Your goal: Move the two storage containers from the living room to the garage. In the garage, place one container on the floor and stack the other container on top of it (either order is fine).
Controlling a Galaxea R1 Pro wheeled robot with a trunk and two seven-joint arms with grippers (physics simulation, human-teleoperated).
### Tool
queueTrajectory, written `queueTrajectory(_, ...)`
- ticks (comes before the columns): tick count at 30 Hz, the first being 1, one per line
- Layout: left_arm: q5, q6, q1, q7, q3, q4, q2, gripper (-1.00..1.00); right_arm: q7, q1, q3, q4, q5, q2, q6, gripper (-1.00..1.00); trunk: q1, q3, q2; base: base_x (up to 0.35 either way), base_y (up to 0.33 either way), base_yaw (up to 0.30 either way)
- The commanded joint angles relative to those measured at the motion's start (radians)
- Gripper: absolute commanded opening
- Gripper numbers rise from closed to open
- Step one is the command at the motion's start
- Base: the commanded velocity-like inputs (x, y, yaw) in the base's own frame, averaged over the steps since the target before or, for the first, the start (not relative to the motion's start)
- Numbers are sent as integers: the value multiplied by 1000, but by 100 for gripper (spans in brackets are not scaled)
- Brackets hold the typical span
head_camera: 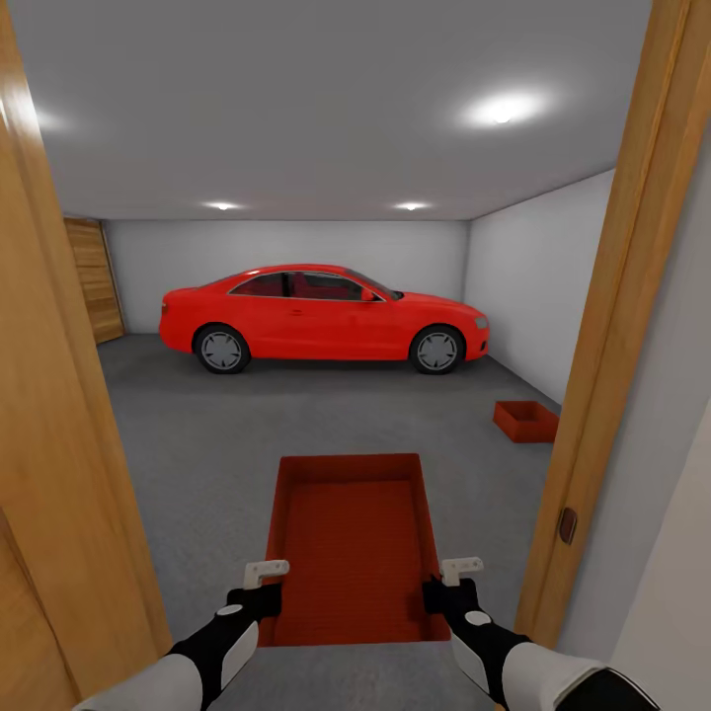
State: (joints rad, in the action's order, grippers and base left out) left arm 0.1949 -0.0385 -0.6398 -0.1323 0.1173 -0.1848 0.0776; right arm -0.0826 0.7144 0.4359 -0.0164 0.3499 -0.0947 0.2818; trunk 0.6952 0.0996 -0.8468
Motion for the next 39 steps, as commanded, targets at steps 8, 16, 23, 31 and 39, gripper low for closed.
queueTrajectory(8,-3,-12,-1,-30,-6,-4,-6,-100,1,0,-98,-4,-46,0,0,-100,0,2,-1,-28,-84,0)
queueTrajectory(16,-3,-12,-1,-30,-6,-4,-7,-100,1,0,-97,-4,-46,-1,0,-100,0,2,-1,-11,-34,0)
queueTrajectory(23,-3,-12,-1,-30,-5,-5,-6,-100,1,0,-98,-4,-46,-1,0,-100,0,2,-1,-1,-2,68)
queueTrajectory(31,-3,-12,-1,-30,-5,-5,-5,-100,1,0,-98,-4,-22,0,0,-100,0,2,-1,0,0,172)
queueTrajectory(39,-3,-12,-1,-30,-5,-5,-5,-100,1,0,-98,-4,-19,0,0,-100,0,2,-1,0,0,17)
